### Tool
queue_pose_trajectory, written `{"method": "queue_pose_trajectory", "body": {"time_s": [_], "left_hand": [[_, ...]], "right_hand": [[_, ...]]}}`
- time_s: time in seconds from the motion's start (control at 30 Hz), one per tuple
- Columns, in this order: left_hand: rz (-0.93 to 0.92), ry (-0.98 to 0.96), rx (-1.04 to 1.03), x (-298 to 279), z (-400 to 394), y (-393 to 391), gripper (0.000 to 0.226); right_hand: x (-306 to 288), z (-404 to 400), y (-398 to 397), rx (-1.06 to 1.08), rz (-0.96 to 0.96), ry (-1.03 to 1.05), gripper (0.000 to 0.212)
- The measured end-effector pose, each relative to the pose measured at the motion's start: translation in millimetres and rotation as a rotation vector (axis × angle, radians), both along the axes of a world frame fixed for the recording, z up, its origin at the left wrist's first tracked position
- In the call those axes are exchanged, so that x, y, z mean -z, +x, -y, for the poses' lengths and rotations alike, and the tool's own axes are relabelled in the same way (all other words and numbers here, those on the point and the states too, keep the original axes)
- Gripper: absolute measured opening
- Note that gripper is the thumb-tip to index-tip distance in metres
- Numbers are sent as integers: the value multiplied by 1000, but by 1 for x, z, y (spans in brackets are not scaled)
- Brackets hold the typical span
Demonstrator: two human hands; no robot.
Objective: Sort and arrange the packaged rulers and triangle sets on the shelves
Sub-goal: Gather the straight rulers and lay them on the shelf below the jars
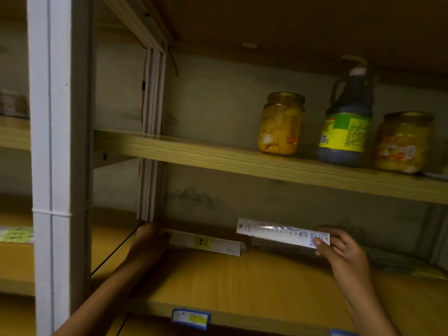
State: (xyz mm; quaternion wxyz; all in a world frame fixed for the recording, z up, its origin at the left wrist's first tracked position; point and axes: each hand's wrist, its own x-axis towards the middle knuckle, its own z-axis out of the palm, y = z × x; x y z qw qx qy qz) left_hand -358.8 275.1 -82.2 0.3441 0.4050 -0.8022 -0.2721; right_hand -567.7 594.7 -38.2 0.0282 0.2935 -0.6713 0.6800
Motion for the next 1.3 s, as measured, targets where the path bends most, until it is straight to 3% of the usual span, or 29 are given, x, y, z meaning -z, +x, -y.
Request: {"method": "queue_pose_trajectory", "body": {"time_s": [0.33,0.47,0.63,0.77,0.87,1.03,1.17,1.27,1.3], "left_hand": [[281,-233,-141,15,9,-7,25],[427,-221,-163,19,8,-7,35],[326,-402,-222,16,-3,-8,34],[95,-509,12,1,-24,-9,14],[3,-451,192,-15,-48,-19,20],[69,-392,337,-29,-73,-37,24],[115,-474,310,-30,-86,-46,26],[171,-515,288,-28,-91,-48,29],[188,-519,283,-28,-92,-48,30]], "right_hand": [[-4,-18,-46,24,-7,-21,37],[-6,-18,-60,41,-11,12,27],[-3,-10,-78,51,-5,81,25],[4,1,-96,39,37,123,24],[10,10,-112,19,-24,189,21],[20,21,-140,38,-32,340,18],[24,29,-150,81,-142,663,24],[28,35,-146,133,-231,851,12],[29,37,-146,159,-240,877,23]]}}
